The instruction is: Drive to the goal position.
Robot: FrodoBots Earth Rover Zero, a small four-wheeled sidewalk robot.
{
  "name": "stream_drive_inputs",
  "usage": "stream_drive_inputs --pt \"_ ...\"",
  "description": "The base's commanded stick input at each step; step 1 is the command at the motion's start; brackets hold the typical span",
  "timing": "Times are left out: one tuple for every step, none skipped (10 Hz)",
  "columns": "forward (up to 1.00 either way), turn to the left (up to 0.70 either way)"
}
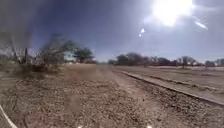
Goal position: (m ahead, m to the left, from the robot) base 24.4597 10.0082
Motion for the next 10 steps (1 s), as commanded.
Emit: stream_drive_inputs --pt "0.7 0.0" --pt "0.7 0.0" --pt "0.7 0.0" --pt "0.7 0.0" --pt "0.7 0.0" --pt "0.7 0.0" --pt "0.7 0.0" --pt "0.7 0.0" --pt "0.7 0.0" --pt "0.7 0.0"
